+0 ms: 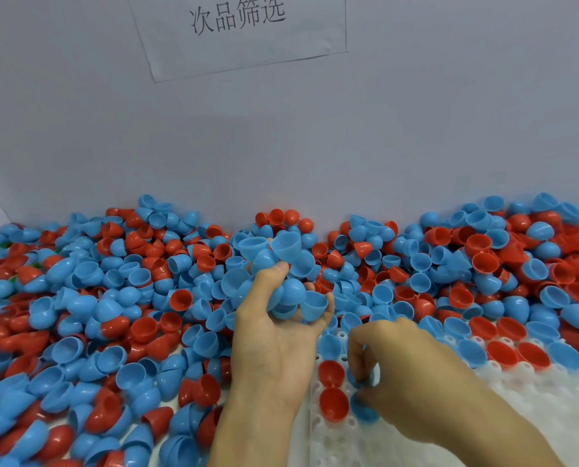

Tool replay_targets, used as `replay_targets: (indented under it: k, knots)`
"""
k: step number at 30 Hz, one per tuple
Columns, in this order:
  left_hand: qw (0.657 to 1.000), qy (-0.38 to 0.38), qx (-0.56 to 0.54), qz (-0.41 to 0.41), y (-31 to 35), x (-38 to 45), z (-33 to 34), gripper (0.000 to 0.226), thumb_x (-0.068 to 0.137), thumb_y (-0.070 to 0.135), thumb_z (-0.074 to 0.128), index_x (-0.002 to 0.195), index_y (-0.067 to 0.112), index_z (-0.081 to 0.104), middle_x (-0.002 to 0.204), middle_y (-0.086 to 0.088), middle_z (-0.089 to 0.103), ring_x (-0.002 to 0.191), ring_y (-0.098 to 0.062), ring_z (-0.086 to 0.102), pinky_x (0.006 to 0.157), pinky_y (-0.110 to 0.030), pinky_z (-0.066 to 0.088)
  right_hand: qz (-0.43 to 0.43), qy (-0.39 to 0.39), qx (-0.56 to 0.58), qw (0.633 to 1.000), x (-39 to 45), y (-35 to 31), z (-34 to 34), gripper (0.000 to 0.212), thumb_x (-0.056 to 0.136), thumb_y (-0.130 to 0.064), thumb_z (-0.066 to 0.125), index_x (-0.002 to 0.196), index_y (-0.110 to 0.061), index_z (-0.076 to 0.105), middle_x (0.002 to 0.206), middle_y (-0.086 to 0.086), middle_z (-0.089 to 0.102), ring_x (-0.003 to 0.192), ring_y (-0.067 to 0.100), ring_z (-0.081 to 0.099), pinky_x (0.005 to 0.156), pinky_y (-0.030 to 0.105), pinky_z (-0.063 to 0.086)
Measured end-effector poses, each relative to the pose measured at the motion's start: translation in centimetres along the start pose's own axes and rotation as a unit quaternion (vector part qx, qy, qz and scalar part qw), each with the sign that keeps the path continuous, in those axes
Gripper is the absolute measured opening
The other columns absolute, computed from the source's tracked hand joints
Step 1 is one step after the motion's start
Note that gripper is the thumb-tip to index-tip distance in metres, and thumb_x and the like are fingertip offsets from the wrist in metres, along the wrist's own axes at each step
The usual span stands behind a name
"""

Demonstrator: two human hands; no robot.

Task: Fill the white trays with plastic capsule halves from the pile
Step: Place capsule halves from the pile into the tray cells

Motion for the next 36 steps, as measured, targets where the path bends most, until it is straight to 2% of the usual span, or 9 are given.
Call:
replay_targets:
  k: [5,12,16,18,22,24,28,33,36]
  knots:
    - [1.0,-0.001,0.007,-0.008,-0.1,-0.1,0.0,0.03,0.063,0.02,0.076,0.094,0.019,0.077,0.089,-0.005,0.068,0.079,-0.021,0.061,0.07,-0.04,0.057,-0.001,-0.006,-0.019,1.0,0.0,-0.3,0.0,0.02,0.078,-0.028,0.08,0.084,-0.03,0.061,0.095,-0.018,0.064,0.084,0.005,0.062,0.076,0.027,0.054]
    - [1.0,-0.012,0.009,-0.01,-0.1,-0.2,0.1,0.028,0.065,0.02,0.075,0.093,0.019,0.077,0.091,-0.005,0.068,0.082,-0.022,0.062,0.074,-0.042,0.057,-0.029,-0.015,0.033,0.999,-0.1,0.1,-0.9,0.018,0.083,-0.036,0.077,0.098,-0.038,0.068,0.099,-0.023,0.065,0.089,0.001,0.062,0.083,0.026,0.055]
    - [0.999,-0.028,0.026,-0.007,-0.3,-0.1,0.2,0.028,0.074,0.018,0.071,0.101,0.016,0.074,0.097,-0.009,0.067,0.092,-0.027,0.061,0.087,-0.05,0.055,-0.06,0.116,0.133,0.982,0.3,-0.1,-2.1,0.006,0.092,-0.035,0.065,0.093,-0.038,0.07,0.082,-0.025,0.065,0.076,-0.007,0.061,0.06,0.012,0.049]
    - [0.998,-0.042,0.039,-0.014,-0.5,-0.3,0.4,0.024,0.078,0.018,0.067,0.1,0.013,0.075,0.099,-0.012,0.068,0.096,-0.031,0.063,0.097,-0.056,0.05,-0.08,0.168,0.203,0.961,0.3,-0.5,-2.5,0.007,0.09,-0.033,0.067,0.091,-0.039,0.069,0.081,-0.027,0.064,0.076,-0.009,0.061,0.062,0.008,0.047]
    - [0.993,-0.087,0.059,-0.057,-1.0,-0.7,1.1,0.014,0.077,0.019,0.069,0.088,0.014,0.077,0.089,-0.01,0.066,0.079,-0.024,0.063,0.069,-0.036,0.054,-0.098,0.152,0.169,0.969,0.3,-0.6,-1.8,0.01,0.085,-0.036,0.072,0.095,-0.04,0.071,0.084,-0.018,0.059,0.081,-0.002,0.054,0.066,0.012,0.043]
    - [0.994,-0.069,0.054,-0.07,-1.3,-0.7,1.0,0.02,0.076,0.02,0.071,0.094,0.014,0.075,0.091,-0.011,0.063,0.081,-0.025,0.059,0.067,-0.035,0.048,-0.087,0.146,0.137,0.976,0.4,-0.4,-1.8,0.002,0.085,-0.041,0.071,0.086,-0.039,0.07,0.088,-0.017,0.055,0.083,-0.002,0.05,0.068,0.014,0.04]
    - [0.996,0.004,0.012,-0.088,-1.2,-0.5,0.8,0.029,0.076,0.021,0.07,0.104,0.015,0.071,0.098,-0.015,0.058,0.095,-0.03,0.05,0.067,-0.037,0.043,-0.093,0.141,0.142,0.975,0.3,-0.5,-2.1,0.015,0.083,-0.045,0.072,0.071,-0.043,0.064,0.087,-0.019,0.054,0.09,-0.006,0.047,0.072,0.01,0.04]
    - [0.997,0.035,0.011,-0.068,-1.1,-0.4,0.7,0.009,0.074,0.023,0.069,0.075,0.018,0.076,0.081,-0.007,0.064,0.073,-0.022,0.059,0.048,-0.03,0.051,-0.11,0.124,0.156,0.974,0.1,-0.8,-2.1,0.014,0.081,-0.043,0.075,0.075,-0.032,0.073,0.081,-0.015,0.059,0.082,0.001,0.055,0.076,0.022,0.047]
    - [0.995,0.074,-0.023,-0.062,-1.2,0.1,0.2,0.023,0.084,0.022,0.068,0.103,0.011,0.076,0.097,-0.012,0.061,0.09,-0.027,0.054,0.058,-0.033,0.055,-0.122,0.108,0.19,0.968,0.0,-0.9,-2.2,0.015,0.084,-0.039,0.074,0.074,-0.028,0.074,0.074,-0.009,0.066,0.073,0.007,0.06,0.074,0.027,0.049]
Point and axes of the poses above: each hand's wrist, its own x-axis towards the middle knuckle, its own z-axis out of the palm, y = z × x, the point moved 2 cm from there along x, towards the middle knuckle
